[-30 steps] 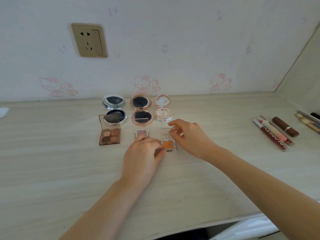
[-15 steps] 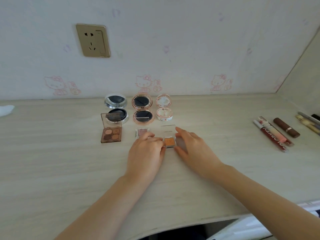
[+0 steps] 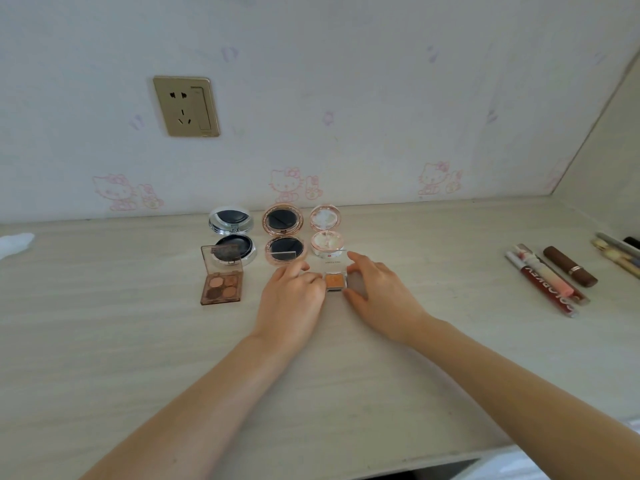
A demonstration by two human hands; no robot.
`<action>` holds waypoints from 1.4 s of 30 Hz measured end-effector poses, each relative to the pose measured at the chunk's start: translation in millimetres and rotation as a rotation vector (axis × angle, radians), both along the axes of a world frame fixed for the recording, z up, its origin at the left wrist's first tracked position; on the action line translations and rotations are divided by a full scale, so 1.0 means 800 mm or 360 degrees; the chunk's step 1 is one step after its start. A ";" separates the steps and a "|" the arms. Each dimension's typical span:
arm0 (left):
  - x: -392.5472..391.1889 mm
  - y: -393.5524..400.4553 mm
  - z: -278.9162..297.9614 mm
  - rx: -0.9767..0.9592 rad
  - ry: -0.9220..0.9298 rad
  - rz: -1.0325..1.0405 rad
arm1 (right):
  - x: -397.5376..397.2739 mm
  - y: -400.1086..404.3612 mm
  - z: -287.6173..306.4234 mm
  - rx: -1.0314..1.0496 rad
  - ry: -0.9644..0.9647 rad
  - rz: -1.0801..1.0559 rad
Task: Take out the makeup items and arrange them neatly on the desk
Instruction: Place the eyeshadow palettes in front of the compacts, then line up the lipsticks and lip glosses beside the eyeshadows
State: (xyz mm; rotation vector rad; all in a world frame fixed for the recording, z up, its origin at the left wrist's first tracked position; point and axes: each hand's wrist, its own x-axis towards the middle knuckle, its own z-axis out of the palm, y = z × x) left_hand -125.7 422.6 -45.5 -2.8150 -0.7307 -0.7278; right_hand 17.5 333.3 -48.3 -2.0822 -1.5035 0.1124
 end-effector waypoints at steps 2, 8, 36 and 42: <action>0.000 0.001 0.000 0.0005 -0.0013 0.0007 | 0.001 0.002 0.001 0.0002 -0.0004 0.0000; -0.001 0.000 0.000 0.0021 -0.0053 0.0004 | -0.001 0.002 0.002 -0.0014 -0.0055 0.0003; 0.053 -0.085 0.021 -0.0135 -0.0173 -0.0302 | 0.058 -0.126 0.037 -0.0215 -0.0356 -0.0213; 0.116 -0.119 0.020 -0.0139 -0.0139 -0.0532 | 0.110 -0.202 0.042 -0.0241 -0.0370 -0.0447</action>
